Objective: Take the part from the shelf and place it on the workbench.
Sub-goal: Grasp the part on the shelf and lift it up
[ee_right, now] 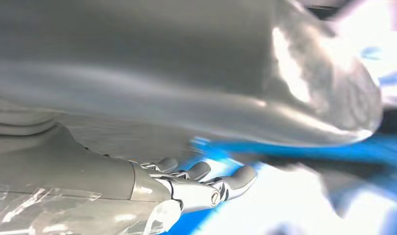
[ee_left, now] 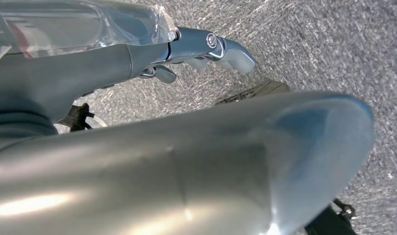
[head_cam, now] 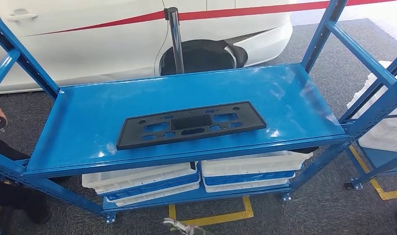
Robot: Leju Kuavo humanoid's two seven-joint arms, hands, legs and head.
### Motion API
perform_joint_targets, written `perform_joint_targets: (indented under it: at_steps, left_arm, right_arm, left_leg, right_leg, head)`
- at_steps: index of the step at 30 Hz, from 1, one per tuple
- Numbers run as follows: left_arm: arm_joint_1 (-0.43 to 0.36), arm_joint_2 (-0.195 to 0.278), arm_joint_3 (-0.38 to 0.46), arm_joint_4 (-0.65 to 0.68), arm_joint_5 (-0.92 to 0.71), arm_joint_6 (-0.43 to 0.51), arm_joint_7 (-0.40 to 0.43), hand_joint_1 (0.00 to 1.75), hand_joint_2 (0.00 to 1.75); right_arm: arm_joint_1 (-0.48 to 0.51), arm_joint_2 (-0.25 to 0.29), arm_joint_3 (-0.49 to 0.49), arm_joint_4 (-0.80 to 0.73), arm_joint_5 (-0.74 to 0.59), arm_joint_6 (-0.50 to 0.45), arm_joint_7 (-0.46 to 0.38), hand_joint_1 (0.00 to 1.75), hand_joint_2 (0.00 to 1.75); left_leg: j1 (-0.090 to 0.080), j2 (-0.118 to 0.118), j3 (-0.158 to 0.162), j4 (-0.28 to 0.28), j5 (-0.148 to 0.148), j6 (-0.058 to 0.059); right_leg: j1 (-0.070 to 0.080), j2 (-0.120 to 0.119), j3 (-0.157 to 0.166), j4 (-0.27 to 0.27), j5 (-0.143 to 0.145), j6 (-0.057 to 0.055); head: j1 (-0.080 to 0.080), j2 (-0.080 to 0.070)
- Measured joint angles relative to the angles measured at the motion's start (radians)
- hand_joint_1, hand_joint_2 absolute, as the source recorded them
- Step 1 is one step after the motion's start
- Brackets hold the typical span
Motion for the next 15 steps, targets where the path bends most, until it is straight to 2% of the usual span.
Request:
perform_joint_targets:
  at_steps: [3,5,8,10,15]
  left_arm:
    - [0.0,0.0,0.0,0.0,0.019,0.009,-0.009,0.0,0.0]
    - [0.0,0.0,0.0,0.0,0.03,0.013,-0.011,0.0,0.0]
    - [0.0,0.0,0.0,0.0,0.042,0.017,-0.011,0.0,0.0]
    - [0.0,0.0,0.0,0.0,0.05,0.022,-0.011,0.0,0.0]
    - [0.001,0.0,0.0,0.0,0.077,0.039,-0.011,0.0,0.0]
  right_arm:
    - [0.016,-0.007,-0.06,-0.118,-0.141,-0.012,-0.049,0.0,0.0]
    - [0.025,-0.013,-0.104,-0.185,-0.206,-0.015,-0.029,0.0,0.0]
    - [0.033,-0.022,-0.153,-0.255,-0.218,-0.043,0.021,0.0,0.0]
    - [0.039,-0.027,-0.178,-0.295,-0.144,-0.117,0.054,0.0,0.0]
    - [0.05,-0.033,-0.228,-0.403,0.208,-0.444,0.143,0.0,0.0]
  left_leg:
    - [0.0,0.0,0.0,0.0,0.0,0.0]
    - [0.0,0.0,0.0,0.001,0.0,0.0]
    - [0.0,0.0,0.0,0.001,0.0,0.0]
    - [-0.001,0.0,0.0,0.001,0.0,0.0]
    - [-0.001,0.0,0.0,0.001,0.0,0.0]
  right_leg:
    - [0.0,0.0,0.0,0.0,0.0,0.0]
    - [0.0,0.0,0.0,0.0,0.0,0.0]
    - [0.0,0.0,0.0,0.0,0.0,0.0]
    - [0.0,0.0,0.0,0.0,0.0,0.0]
    - [-0.001,0.0,0.0,0.0,0.0,0.0]
  head:
    - [0.0,0.0]
    - [0.0,0.0]
    - [0.0,0.0]
    - [0.0,0.0]
    - [0.0,0.0]
